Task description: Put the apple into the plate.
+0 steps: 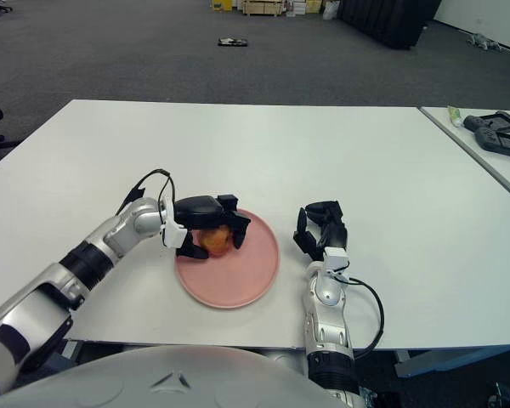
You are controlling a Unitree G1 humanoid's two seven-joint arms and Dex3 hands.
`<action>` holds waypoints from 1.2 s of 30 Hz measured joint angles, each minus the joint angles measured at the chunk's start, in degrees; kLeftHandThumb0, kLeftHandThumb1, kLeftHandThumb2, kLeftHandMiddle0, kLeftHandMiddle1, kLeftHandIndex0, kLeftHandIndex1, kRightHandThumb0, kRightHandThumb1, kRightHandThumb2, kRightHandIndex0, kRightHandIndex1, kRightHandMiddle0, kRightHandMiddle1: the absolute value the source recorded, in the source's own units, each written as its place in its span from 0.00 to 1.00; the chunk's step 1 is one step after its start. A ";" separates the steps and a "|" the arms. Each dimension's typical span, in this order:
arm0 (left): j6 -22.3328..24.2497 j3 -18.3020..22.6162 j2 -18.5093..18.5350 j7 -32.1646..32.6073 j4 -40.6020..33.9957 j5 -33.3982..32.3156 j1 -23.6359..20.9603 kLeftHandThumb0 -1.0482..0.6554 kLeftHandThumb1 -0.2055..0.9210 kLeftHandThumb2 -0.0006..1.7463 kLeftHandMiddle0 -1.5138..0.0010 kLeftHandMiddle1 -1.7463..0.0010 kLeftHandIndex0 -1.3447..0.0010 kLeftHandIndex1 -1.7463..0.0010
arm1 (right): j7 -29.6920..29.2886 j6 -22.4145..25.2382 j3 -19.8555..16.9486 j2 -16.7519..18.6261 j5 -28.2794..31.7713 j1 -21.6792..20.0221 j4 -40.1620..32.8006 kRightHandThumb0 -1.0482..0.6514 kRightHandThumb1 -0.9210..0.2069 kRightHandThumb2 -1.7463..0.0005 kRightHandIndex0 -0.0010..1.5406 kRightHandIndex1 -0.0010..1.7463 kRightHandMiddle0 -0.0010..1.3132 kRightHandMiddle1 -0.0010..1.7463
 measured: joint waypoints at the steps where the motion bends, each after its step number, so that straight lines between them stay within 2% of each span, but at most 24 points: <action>1: 0.33 -0.02 0.05 -0.93 0.20 -0.37 -0.28 0.17 0.84 0.38 0.99 0.96 0.99 0.97 | 0.05 -0.07 0.02 -0.04 0.00 0.00 0.00 0.40 0.16 0.55 0.36 0.75 0.23 1.00; 4: 1.61 0.01 0.05 -3.38 0.28 -1.95 -0.59 0.15 0.90 0.31 1.00 0.99 1.00 0.99 | 0.25 -0.13 0.00 -0.16 0.01 0.00 0.01 0.40 0.14 0.57 0.35 0.75 0.22 1.00; 9: 3.18 0.46 0.09 -6.09 -0.13 -4.79 -0.17 0.14 0.87 0.25 1.00 1.00 1.00 1.00 | 0.63 -0.12 -0.04 -0.22 0.15 0.04 0.03 0.40 0.13 0.58 0.35 0.75 0.21 1.00; 13: 4.09 0.95 0.29 -7.65 -0.69 -6.41 0.38 0.14 0.82 0.28 1.00 1.00 1.00 1.00 | 0.97 -0.25 -0.08 -0.22 0.24 0.04 0.06 0.40 0.12 0.58 0.35 0.76 0.21 1.00; 15: 4.63 1.15 0.47 -8.50 -1.23 -7.04 0.52 0.15 0.75 0.34 1.00 1.00 1.00 1.00 | 0.98 -0.33 -0.11 -0.21 0.25 0.05 0.08 0.40 0.12 0.59 0.35 0.76 0.21 1.00; 17: 5.19 1.43 0.74 -9.48 -2.00 -7.54 0.67 0.14 0.73 0.37 1.00 1.00 1.00 1.00 | 0.98 -0.37 -0.12 -0.21 0.25 0.04 0.09 0.40 0.13 0.58 0.35 0.76 0.21 1.00; 22: 5.20 2.82 1.68 -10.35 -3.19 -9.05 0.71 0.11 0.74 0.36 1.00 1.00 1.00 1.00 | 0.93 -0.36 -0.18 -0.19 0.24 0.04 0.09 0.40 0.14 0.57 0.35 0.76 0.22 1.00; 25: 4.81 4.28 2.07 -10.32 -3.56 -10.07 0.71 0.13 0.73 0.35 1.00 1.00 1.00 1.00 | 0.92 -0.34 -0.17 -0.18 0.23 0.05 0.10 0.40 0.15 0.57 0.36 0.76 0.22 1.00; 31: 4.91 7.44 1.91 -10.14 -3.77 -13.93 1.13 0.16 0.62 0.43 1.00 1.00 1.00 1.00 | 0.91 -0.61 -0.16 -0.19 0.21 0.04 0.23 0.40 0.16 0.55 0.36 0.76 0.23 1.00; 36: 6.69 11.18 1.87 -9.56 -4.11 -17.08 1.92 0.17 0.60 0.45 1.00 1.00 1.00 1.00 | 0.94 -0.89 -0.16 -0.21 0.21 -0.09 0.50 0.40 0.17 0.55 0.36 0.76 0.23 1.00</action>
